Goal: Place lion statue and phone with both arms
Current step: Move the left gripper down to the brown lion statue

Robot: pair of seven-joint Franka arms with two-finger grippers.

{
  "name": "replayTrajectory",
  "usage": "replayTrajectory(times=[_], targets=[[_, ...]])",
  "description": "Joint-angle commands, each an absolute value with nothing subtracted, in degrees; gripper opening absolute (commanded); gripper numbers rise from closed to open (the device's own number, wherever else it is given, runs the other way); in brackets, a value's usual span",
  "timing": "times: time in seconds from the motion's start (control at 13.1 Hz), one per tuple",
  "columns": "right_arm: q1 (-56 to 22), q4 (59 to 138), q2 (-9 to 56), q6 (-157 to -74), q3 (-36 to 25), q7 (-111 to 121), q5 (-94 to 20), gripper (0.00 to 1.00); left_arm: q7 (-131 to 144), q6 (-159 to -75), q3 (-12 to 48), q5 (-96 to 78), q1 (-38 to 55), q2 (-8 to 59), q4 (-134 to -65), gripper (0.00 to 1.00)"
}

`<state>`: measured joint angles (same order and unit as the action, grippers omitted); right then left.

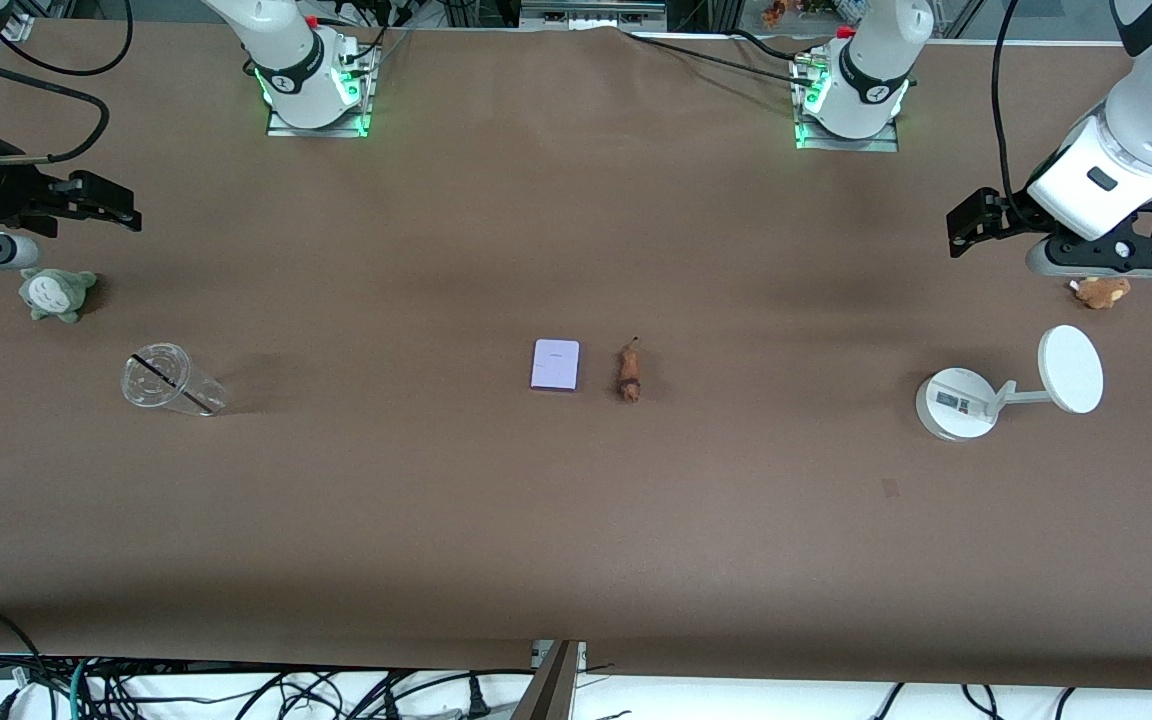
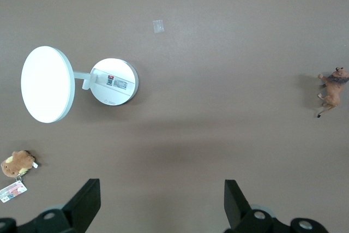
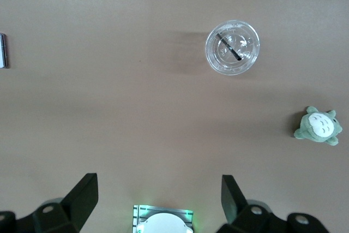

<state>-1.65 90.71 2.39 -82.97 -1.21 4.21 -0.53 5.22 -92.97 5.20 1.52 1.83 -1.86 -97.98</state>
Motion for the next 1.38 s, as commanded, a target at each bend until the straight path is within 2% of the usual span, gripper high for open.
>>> replayTrajectory(times=[0.0, 0.54, 1.15, 1.3], targets=[[-1.1, 89.8, 2.7, -82.8, -0.9, 3.8, -1.8, 1.00, 3.9, -91.5, 5.2, 0.1, 1.7, -1.8, -96.7, 1.00], [-1.1, 89.6, 3.6, -83.0, -0.9, 3.9, -1.8, 1.00, 3.8, -91.0, 5.3, -0.3, 2.2, -1.6, -96.8, 1.00], [-1.2, 89.6, 4.0, -84.0, -0.9, 4.7, -1.5, 1.00, 2.9, -91.1, 7.7, -1.9, 6.6, 6.3, -96.7, 1.00], [-1.2, 89.6, 4.0, -84.0, -0.9, 4.7, -1.5, 1.00, 3.8, -96.0, 9.0, -3.3, 8.6, 8.6, -96.9, 1.00]])
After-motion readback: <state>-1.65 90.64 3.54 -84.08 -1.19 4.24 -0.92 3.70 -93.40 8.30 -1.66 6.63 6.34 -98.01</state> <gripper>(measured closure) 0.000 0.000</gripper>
